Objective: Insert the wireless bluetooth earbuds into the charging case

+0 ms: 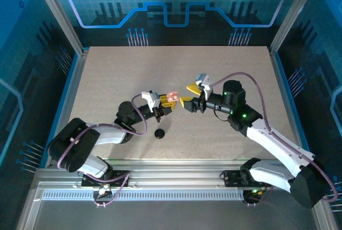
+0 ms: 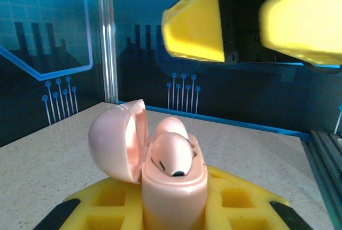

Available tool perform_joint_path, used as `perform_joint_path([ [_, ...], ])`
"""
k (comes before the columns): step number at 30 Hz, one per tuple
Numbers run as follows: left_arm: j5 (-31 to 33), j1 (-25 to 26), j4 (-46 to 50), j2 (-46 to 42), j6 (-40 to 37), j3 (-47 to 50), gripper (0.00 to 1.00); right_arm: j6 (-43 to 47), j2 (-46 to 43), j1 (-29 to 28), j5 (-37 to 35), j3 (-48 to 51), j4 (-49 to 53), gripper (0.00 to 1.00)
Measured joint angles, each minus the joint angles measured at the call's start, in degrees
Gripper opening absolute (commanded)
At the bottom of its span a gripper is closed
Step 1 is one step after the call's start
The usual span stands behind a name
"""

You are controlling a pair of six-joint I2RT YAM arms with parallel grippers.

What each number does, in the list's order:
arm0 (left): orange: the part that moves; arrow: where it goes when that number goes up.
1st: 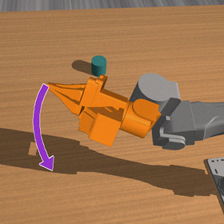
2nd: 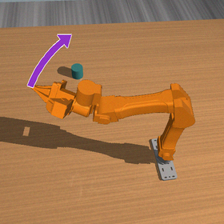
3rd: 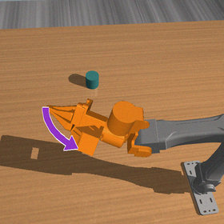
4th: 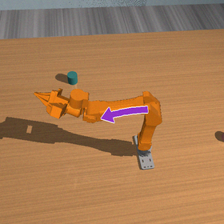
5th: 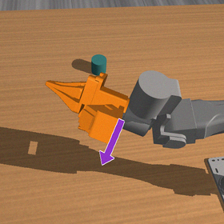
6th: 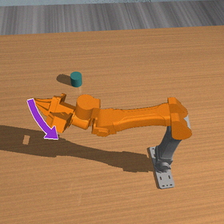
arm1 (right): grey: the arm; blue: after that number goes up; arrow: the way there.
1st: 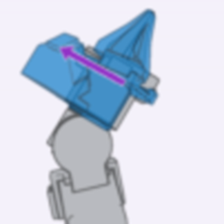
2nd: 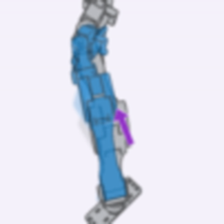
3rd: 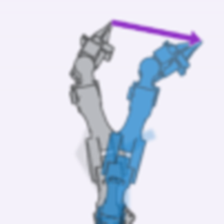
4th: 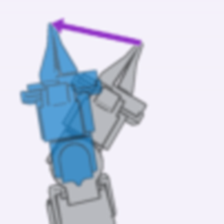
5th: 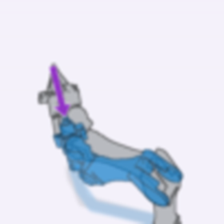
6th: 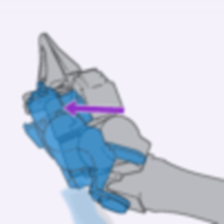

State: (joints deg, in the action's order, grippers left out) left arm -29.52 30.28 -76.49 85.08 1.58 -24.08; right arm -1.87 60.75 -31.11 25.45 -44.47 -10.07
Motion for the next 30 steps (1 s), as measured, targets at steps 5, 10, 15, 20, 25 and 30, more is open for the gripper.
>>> perform_joint_path([
  [5, -1.9, 0.0, -0.1, 0.0, 0.0, 0.0, 0.15, 11.2, -0.5, 2.0, 6.2, 2.3, 1.3, 0.64],
  [10, -3.0, 0.0, -0.1, 0.0, 0.1, 0.0, 0.15, 15.9, 2.8, 3.8, 11.8, 0.7, 4.2, 0.62],
  [15, -3.6, 0.0, -0.2, 0.0, 0.3, 0.0, 0.16, 18.4, 6.5, 3.8, 15.6, -2.2, 7.0, 0.61],
  [20, -4.0, 0.0, -0.8, 0.0, 1.3, 0.0, 0.16, 19.5, 10.3, 3.8, 18.2, -6.0, 9.0, 0.60],
  [25, -4.2, 0.0, -1.0, 0.0, 1.5, 0.0, 0.16, 20.2, 12.9, 3.8, 20.0, -8.0, 9.8, 0.59],
  [30, -4.5, 0.0, -1.0, 0.0, 1.5, 0.0, 0.16, 21.4, 15.4, 3.8, 21.6, -10.5, 12.2, 0.57],
])
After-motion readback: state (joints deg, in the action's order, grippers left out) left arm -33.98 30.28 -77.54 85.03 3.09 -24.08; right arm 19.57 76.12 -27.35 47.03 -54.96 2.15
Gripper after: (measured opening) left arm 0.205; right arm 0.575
